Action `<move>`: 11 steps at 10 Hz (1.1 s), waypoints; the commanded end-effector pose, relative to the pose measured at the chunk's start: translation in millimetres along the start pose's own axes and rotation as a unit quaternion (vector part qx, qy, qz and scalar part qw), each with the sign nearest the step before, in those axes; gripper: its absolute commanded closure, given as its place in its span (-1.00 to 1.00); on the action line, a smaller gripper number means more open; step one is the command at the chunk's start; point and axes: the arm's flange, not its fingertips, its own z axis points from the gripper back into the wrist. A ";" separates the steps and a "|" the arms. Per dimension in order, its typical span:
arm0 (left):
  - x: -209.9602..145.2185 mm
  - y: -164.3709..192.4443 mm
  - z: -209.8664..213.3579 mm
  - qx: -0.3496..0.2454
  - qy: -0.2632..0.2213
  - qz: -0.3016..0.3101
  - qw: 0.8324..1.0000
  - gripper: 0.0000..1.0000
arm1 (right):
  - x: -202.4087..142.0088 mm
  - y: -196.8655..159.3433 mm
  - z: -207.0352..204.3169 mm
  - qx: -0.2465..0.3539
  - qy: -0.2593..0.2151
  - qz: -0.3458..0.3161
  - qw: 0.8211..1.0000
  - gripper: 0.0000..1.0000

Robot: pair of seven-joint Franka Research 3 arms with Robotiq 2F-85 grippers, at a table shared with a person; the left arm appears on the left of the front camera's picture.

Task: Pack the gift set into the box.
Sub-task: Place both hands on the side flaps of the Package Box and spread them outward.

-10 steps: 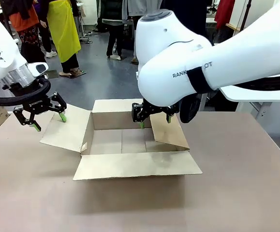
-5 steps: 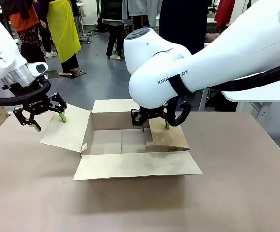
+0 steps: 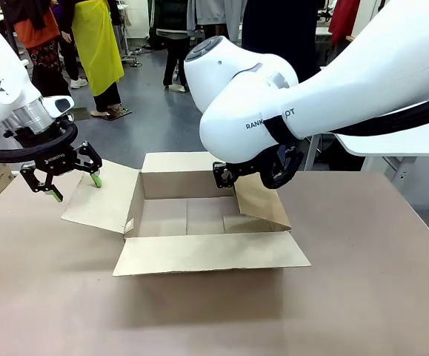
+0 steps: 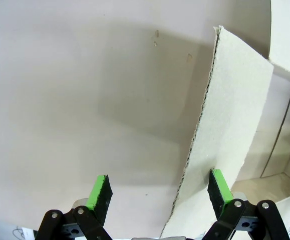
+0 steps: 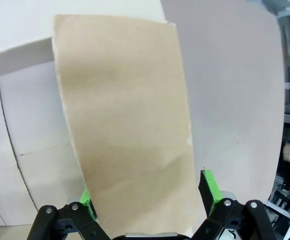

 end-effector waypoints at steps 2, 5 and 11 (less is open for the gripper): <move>-1.4 0.1 2.3 0.010 -0.006 0.005 1.000 -1.00 | -6.7 -41.7 21.0 -0.021 -0.029 -0.055 0.998 -1.00; -1.4 0.1 2.3 0.010 -0.006 0.005 1.000 -1.00 | -3.0 -96.7 29.1 0.016 -0.022 -0.082 0.996 -1.00; -1.4 0.1 2.3 0.010 -0.006 0.005 1.000 -1.00 | -20.5 -216.5 -49.2 0.164 -0.009 -0.147 0.975 -1.00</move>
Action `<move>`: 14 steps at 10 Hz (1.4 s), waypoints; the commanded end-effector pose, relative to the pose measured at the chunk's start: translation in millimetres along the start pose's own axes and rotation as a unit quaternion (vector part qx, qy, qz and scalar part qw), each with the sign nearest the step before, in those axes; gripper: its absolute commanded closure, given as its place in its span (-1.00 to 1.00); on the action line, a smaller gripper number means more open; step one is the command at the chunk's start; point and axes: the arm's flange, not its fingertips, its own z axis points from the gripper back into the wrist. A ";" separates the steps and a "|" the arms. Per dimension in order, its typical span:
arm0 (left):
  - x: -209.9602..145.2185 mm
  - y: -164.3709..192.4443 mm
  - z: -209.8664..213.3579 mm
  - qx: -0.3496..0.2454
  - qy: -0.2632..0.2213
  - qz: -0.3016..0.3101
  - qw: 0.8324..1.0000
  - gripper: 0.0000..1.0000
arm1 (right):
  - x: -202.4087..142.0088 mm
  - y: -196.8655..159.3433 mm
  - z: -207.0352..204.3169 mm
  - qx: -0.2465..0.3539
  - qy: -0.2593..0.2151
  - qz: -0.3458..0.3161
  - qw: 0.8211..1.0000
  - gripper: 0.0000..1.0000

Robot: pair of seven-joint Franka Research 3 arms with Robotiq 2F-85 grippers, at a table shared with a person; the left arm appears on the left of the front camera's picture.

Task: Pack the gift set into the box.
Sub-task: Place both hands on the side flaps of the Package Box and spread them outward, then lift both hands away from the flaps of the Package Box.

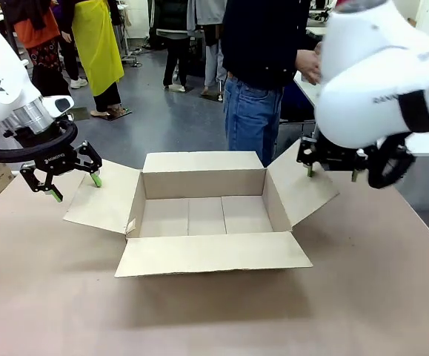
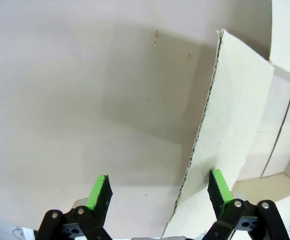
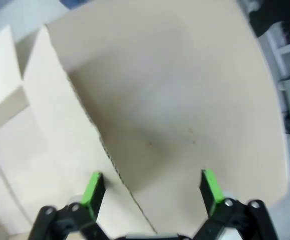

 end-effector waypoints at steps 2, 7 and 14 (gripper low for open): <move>-1.3 0.2 1.8 0.010 -0.006 0.005 1.000 -1.00 | -6.9 -29.5 -61.9 0.129 0.053 0.060 0.988 -1.00; -1.3 0.2 1.8 0.010 -0.006 0.005 1.000 -1.00 | -0.9 -16.5 -18.6 0.035 0.006 0.007 0.999 -1.00; -1.3 0.2 1.8 0.010 -0.006 0.005 1.000 -1.00 | -0.9 -16.5 -18.6 0.035 0.006 0.007 0.999 -1.00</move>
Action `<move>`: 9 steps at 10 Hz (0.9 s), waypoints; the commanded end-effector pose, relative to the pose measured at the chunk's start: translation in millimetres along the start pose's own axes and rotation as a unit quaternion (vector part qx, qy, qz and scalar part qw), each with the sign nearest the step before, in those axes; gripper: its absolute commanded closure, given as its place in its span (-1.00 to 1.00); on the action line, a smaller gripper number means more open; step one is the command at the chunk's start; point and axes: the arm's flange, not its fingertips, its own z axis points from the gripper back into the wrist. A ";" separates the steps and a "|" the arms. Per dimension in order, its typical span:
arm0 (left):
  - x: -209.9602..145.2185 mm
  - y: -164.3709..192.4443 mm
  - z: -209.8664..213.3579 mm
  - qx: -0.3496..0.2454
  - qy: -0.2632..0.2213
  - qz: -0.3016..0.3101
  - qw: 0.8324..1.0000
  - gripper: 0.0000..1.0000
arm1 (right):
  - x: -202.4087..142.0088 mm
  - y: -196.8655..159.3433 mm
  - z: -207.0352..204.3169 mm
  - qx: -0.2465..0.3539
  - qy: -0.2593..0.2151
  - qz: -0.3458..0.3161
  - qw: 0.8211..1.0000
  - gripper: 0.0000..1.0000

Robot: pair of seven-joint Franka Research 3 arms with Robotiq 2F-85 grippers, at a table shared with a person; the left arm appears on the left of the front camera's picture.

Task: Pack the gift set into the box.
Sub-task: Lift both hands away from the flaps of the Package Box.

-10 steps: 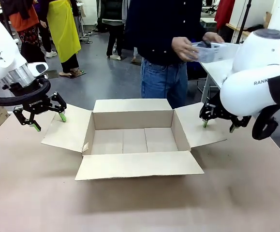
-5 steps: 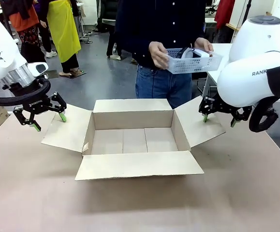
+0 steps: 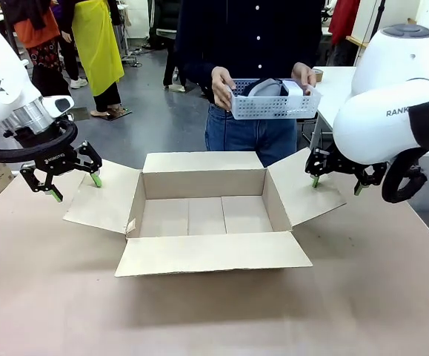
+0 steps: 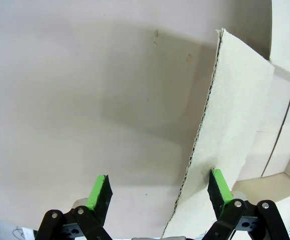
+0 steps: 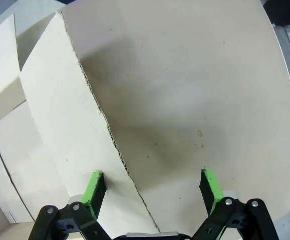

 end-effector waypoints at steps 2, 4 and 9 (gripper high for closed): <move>-1.3 0.2 1.9 0.010 -0.006 0.005 1.000 -1.00 | 0.7 2.1 0.1 -0.013 -0.008 -0.010 1.000 -1.00; -1.3 0.2 1.9 0.010 -0.006 0.005 1.000 -1.00 | 0.7 2.1 0.1 -0.013 -0.008 -0.010 1.000 -1.00; -1.3 0.2 1.9 0.010 -0.006 0.005 1.000 -1.00 | 0.7 2.1 0.1 -0.013 -0.008 -0.010 1.000 -1.00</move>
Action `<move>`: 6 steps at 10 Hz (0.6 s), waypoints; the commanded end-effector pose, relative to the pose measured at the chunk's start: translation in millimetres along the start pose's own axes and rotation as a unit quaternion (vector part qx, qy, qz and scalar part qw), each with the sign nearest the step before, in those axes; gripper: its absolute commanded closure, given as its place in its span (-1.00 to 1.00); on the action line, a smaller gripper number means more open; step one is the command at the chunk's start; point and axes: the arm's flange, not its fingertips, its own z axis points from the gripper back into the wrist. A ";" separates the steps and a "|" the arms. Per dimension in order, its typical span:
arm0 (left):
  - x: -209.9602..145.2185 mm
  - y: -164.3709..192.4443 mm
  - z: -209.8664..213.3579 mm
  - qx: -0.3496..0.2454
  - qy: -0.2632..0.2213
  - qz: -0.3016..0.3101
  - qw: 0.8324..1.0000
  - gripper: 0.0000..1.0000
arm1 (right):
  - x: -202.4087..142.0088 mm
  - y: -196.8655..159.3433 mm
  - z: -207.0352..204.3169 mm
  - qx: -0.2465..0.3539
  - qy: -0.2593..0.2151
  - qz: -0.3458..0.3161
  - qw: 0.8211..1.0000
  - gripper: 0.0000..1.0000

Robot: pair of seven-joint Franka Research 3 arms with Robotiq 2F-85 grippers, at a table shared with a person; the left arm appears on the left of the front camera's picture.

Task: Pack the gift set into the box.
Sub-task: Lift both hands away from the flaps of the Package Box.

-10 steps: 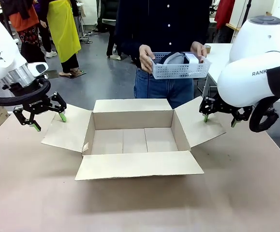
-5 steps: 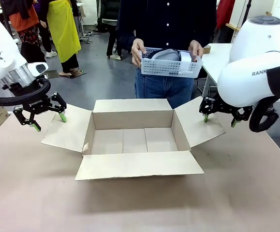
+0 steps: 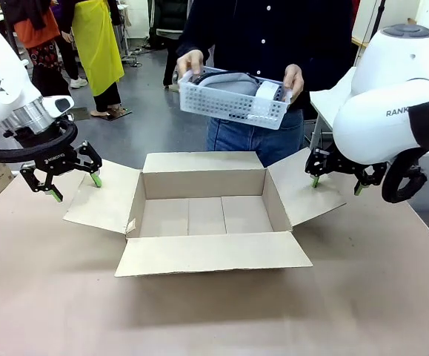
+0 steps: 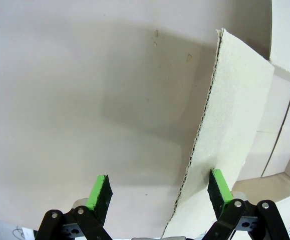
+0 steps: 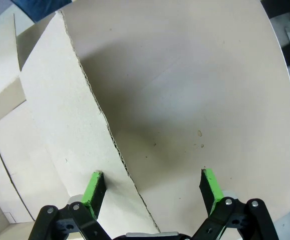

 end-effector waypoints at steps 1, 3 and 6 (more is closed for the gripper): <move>-1.3 0.2 1.9 0.010 -0.006 0.005 1.000 -1.00 | 0.7 2.1 0.1 -0.013 -0.008 -0.010 1.000 -1.00; -1.3 0.2 1.9 0.010 -0.006 0.005 1.000 -1.00 | 0.7 2.1 0.1 -0.013 -0.008 -0.010 1.000 -1.00; -1.3 0.2 1.9 0.010 -0.006 0.005 1.000 -1.00 | 0.7 2.1 0.1 -0.013 -0.008 -0.010 1.000 -1.00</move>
